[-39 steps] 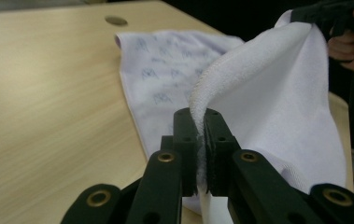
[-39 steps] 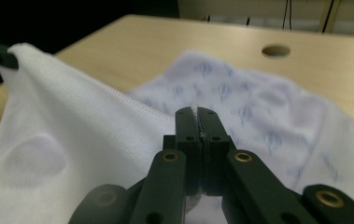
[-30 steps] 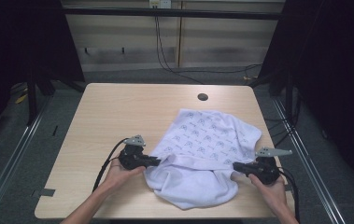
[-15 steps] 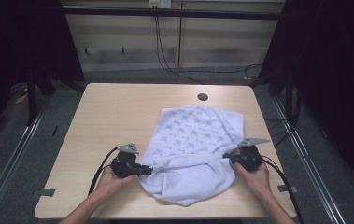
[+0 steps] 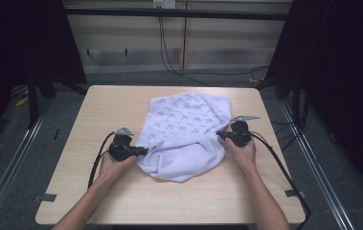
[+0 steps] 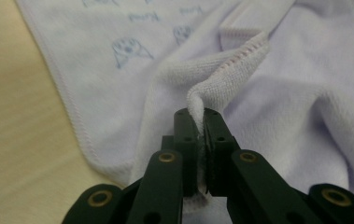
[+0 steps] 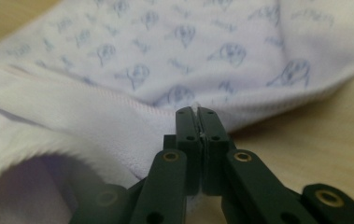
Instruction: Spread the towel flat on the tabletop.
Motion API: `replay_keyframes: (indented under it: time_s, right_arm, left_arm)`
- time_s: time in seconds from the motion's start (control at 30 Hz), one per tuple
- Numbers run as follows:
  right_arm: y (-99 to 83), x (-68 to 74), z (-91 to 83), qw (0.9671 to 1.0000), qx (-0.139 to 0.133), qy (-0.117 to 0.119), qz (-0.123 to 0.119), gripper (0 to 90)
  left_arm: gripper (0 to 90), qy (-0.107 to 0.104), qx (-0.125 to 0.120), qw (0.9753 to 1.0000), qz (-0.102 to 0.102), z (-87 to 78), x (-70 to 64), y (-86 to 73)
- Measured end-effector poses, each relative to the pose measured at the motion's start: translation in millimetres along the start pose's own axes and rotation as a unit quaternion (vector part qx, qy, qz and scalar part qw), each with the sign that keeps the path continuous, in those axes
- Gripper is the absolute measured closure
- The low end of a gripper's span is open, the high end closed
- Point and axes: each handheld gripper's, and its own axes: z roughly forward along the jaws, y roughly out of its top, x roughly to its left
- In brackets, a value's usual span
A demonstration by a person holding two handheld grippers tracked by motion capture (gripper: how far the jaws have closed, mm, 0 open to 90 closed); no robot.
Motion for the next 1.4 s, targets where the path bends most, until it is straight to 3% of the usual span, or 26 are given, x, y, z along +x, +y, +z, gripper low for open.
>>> replay_keyframes:
  time_s: [0.1, 0.2, 0.3, 0.47, 0.57, 0.6, 0.67, 0.7, 0.73, 0.77, 0.8, 0.87, 0.9, 0.93, 0.97, 1.0, 1.07, 1.1, 1.2, 1.23, 1.27, 1.3, 1.33, 1.37, 1.4]
  right_arm:
    - [12.9, -1.2, -24.0, 0.9989, -0.044, 0.013, 0.008, 88.4]
    - [26.6, 0.3, -55.2, 0.9965, -0.081, 0.018, 0.000, 88.4]
    - [40.8, 3.9, -87.0, 0.9923, -0.120, 0.029, -0.009, 88.4]
    - [72.3, 21.6, -131.3, 0.9855, -0.161, 0.034, -0.041, 88.4]
    - [91.3, 30.6, -160.3, 0.9794, -0.191, 0.035, -0.056, 88.4]
    - [96.5, 34.2, -170.1, 0.9762, -0.205, 0.038, -0.060, 88.4]
    - [105.5, 42.3, -190.0, 0.9701, -0.228, 0.046, -0.070, 88.4]
    - [109.2, 46.7, -199.4, 0.9668, -0.239, 0.048, -0.077, 88.4]
    - [112.6, 51.0, -208.1, 0.9637, -0.248, 0.052, -0.084, 88.4]
    - [114.8, 56.6, -218.3, 0.9602, -0.258, 0.054, -0.094, 88.4]
    - [115.0, 59.5, -223.2, 0.9583, -0.263, 0.056, -0.098, 88.4]
    - [106.3, 64.1, -231.1, 0.9576, -0.261, 0.066, -0.102, 88.4]
    - [100.3, 64.4, -230.9, 0.9589, -0.256, 0.070, -0.101, 88.4]
    - [89.6, 64.2, -229.8, 0.9612, -0.246, 0.071, -0.103, 88.4]
    - [89.6, 64.2, -229.8, 0.9612, -0.246, 0.071, -0.103, 88.4]
    - [61.4, 62.6, -225.0, 0.9666, -0.222, 0.082, -0.099, 88.4]
    - [26.8, 61.0, -218.0, 0.9728, -0.191, 0.092, -0.094, 88.4]
    - [9.0, 61.6, -215.2, 0.9760, -0.174, 0.094, -0.091, 88.4]
    - [-43.5, 65.1, -209.1, 0.9812, -0.141, 0.111, -0.071, 88.3]
    - [-63.1, 67.8, -207.5, 0.9835, -0.125, 0.113, -0.066, 88.3]
    - [-77.8, 69.6, -206.9, 0.9843, -0.117, 0.118, -0.060, 88.2]
    - [-90.9, 72.5, -208.0, 0.9853, -0.108, 0.120, -0.055, 88.1]
    - [-101.7, 76.7, -210.1, 0.9870, -0.095, 0.116, -0.058, 88.0]
    - [-110.8, 81.6, -212.3, 0.9883, -0.083, 0.111, -0.063, 87.9]
    - [-119.0, 86.5, -214.9, 0.9888, -0.071, 0.115, -0.064, 87.9]
  left_arm:
    - [86.1, -0.002, -0.056, 0.9984, 0.005, -24.2, -1.5, 12.8]
    - [86.1, 0.004, -0.086, 0.9962, 0.016, -50.3, -2.2, 32.1]
    - [86.1, -0.009, -0.122, 0.9922, 0.027, -75.1, -7.9, 52.4]
    - [86.1, -0.011, -0.164, 0.9841, 0.069, -111.2, -33.5, 87.2]
    - [86.1, -0.015, -0.194, 0.9763, 0.096, -137.3, -49.9, 107.1]
    - [86.0, -0.021, -0.211, 0.9719, 0.104, -148.3, -56.6, 114.0]
    - [86.1, -0.016, -0.225, 0.9668, 0.121, -163.5, -67.0, 123.1]
    - [86.1, -0.013, -0.240, 0.9623, 0.128, -171.9, -72.8, 126.8]
    - [86.0, -0.025, -0.260, 0.9565, 0.129, -181.6, -78.9, 129.2]
    - [86.1, -0.035, -0.267, 0.9544, 0.129, -185.5, -82.2, 129.8]
    - [86.1, -0.035, -0.263, 0.9541, 0.140, -188.7, -88.3, 128.8]
    - [86.1, -0.035, -0.243, 0.9573, 0.152, -186.3, -94.4, 118.7]
    - [86.0, -0.039, -0.232, 0.9601, 0.152, -182.1, -94.5, 109.0]
    - [86.0, -0.054, -0.203, 0.9678, 0.139, -169.0, -90.9, 82.9]
    - [86.0, -0.054, -0.203, 0.9678, 0.139, -169.0, -90.9, 82.9]
    - [86.0, -0.060, -0.183, 0.9719, 0.136, -161.2, -88.8, 68.0]
    - [86.0, -0.082, -0.148, 0.9786, 0.118, -143.8, -85.1, 36.2]
    - [86.0, -0.087, -0.131, 0.9807, 0.116, -135.5, -85.5, 20.9]
    - [85.9, -0.104, -0.074, 0.9855, 0.112, -115.5, -90.9, -18.6]
    - [85.8, -0.107, -0.054, 0.9860, 0.116, -112.5, -94.0, -28.0]
    - [85.8, -0.107, -0.054, 0.9860, 0.116, -112.5, -94.0, -28.0]
    - [85.7, -0.135, -0.046, 0.9841, 0.106, -113.9, -98.6, -44.8]
    - [85.6, -0.163, -0.058, 0.9802, 0.095, -116.7, -100.9, -53.8]
    - [85.6, -0.176, -0.060, 0.9777, 0.097, -119.8, -105.2, -63.0]
    - [85.6, -0.175, -0.055, 0.9780, 0.099, -123.1, -110.9, -71.7]
